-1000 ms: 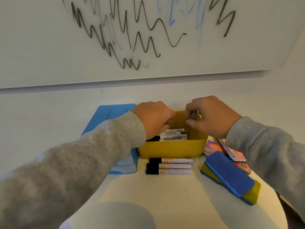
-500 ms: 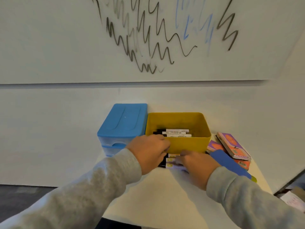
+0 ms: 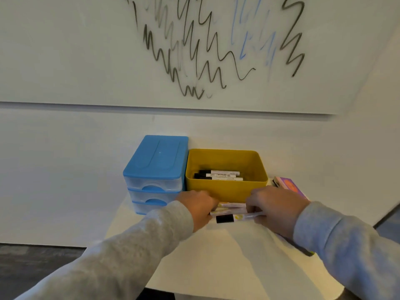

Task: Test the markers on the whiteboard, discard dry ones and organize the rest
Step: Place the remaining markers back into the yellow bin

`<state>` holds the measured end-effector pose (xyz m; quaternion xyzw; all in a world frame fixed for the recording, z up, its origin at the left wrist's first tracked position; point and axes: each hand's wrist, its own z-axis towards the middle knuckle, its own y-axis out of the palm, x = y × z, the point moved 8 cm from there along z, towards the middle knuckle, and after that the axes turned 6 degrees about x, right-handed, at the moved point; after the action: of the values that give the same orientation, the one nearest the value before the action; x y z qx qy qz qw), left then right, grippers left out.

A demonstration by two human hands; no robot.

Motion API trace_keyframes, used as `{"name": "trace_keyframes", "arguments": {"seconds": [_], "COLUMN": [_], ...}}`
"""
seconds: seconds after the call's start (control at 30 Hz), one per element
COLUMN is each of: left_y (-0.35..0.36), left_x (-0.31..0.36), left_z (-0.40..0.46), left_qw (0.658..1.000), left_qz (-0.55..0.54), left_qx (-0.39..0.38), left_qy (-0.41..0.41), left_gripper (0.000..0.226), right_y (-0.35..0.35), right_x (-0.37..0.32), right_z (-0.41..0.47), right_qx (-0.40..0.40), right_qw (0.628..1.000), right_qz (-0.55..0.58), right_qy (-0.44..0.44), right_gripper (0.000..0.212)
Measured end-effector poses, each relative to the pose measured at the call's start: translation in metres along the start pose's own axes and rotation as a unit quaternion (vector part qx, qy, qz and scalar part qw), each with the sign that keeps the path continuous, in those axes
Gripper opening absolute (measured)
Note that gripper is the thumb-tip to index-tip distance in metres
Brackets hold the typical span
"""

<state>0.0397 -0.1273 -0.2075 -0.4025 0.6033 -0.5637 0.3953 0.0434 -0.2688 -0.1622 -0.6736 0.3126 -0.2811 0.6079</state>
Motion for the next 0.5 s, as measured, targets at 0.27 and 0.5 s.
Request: {"name": "trace_keyframes", "arguments": {"seconds": [0.27, 0.5], "left_y": [-0.009, -0.088], "left_x": [0.004, -0.01], "left_z": [-0.017, -0.036], "left_qw": [0.997, 0.993], "left_qz": [0.061, 0.088], "left_qx": [0.003, 0.055], "left_qy": [0.048, 0.062], "left_gripper": [0.025, 0.016], "right_y": [-0.076, -0.072], "right_x": [0.03, 0.034], "right_z": [0.021, 0.081], "right_qx": [0.087, 0.093], "right_qw": [0.995, 0.994], "right_qz": [0.034, 0.043], "right_qy": [0.016, 0.026], "right_gripper": [0.006, 0.005]}}
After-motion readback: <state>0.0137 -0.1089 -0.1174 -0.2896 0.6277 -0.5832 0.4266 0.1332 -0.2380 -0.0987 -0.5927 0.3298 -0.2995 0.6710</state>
